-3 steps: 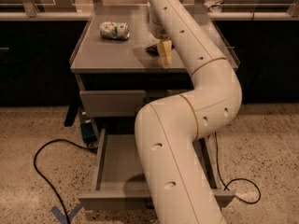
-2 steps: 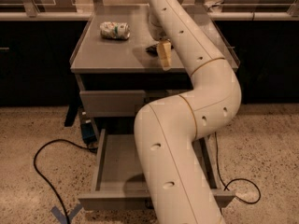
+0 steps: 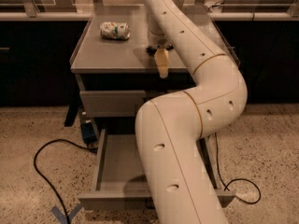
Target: Place rxbar chocolate into top drawer
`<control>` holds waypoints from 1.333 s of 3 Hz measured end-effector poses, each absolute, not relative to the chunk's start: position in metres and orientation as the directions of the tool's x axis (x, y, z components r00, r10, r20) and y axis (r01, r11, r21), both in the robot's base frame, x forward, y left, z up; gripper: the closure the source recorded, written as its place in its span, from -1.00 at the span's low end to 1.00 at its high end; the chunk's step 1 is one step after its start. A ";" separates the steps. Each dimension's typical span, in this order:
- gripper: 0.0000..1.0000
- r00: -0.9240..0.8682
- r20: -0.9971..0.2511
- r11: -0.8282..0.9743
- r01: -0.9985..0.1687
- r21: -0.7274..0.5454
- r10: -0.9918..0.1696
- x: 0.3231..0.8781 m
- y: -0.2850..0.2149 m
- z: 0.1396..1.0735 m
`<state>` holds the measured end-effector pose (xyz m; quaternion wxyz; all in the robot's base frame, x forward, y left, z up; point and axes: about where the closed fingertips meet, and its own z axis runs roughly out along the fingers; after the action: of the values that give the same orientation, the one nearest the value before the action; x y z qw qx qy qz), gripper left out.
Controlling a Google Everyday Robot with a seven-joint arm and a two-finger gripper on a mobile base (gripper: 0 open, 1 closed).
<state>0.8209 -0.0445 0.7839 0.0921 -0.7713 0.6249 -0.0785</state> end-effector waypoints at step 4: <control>-1.00 0.140 0.101 -0.153 -0.978 -0.139 -0.985 0.802 -0.061 0.784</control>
Offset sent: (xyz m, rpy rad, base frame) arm -0.0070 -0.0249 0.0308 -0.1810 0.0998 -0.1338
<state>0.8016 -0.0615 0.7836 0.0197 -0.7547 0.6504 -0.0839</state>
